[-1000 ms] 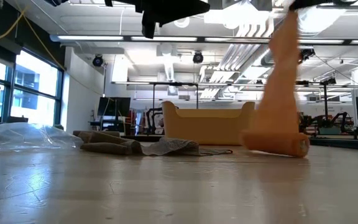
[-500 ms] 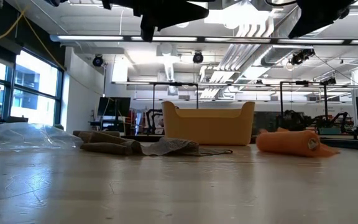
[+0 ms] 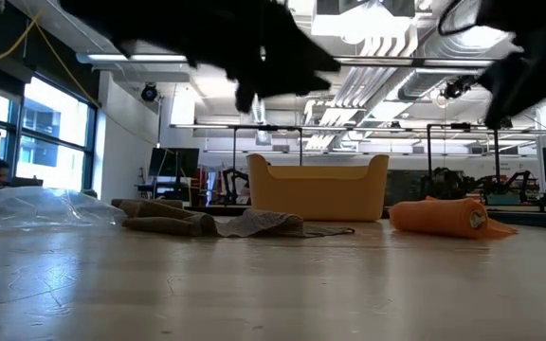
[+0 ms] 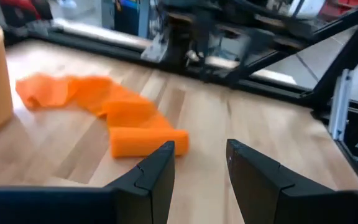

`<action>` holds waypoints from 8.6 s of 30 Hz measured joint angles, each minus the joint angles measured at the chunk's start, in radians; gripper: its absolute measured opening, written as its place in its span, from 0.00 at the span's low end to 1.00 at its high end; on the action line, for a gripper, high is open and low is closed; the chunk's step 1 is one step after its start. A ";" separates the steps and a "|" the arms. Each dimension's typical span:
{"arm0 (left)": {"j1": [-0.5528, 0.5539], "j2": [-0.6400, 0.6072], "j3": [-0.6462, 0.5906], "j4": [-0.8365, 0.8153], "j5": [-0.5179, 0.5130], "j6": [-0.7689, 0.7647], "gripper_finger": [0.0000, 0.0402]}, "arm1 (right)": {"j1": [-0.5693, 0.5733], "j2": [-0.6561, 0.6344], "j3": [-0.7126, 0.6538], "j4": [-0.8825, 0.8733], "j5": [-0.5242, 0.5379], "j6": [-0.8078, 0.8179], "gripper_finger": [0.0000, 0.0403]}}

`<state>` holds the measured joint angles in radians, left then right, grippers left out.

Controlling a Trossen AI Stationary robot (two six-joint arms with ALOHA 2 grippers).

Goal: Roll bandage
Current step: Roll the orange bandage

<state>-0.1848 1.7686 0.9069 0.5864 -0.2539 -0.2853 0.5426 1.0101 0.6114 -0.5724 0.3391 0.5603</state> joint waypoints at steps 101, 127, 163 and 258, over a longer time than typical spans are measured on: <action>-0.104 0.328 0.600 -0.258 -0.284 0.436 0.02 | 0.315 0.226 0.272 -0.414 0.046 0.583 0.28; -0.291 0.137 0.713 -0.109 -0.308 0.475 0.01 | 0.597 0.163 0.231 -0.381 0.366 0.766 0.28; -0.182 0.171 0.597 -0.168 -0.518 0.413 0.01 | 0.660 0.338 0.231 0.013 0.491 0.584 0.28; -0.274 0.099 0.236 0.192 -0.792 0.354 0.01 | 0.678 0.526 0.715 -0.377 0.367 0.227 0.00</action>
<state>-0.4588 1.8675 1.1428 0.7788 -1.0456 0.0689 1.2210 1.5366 1.3266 -0.9498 0.7061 0.7875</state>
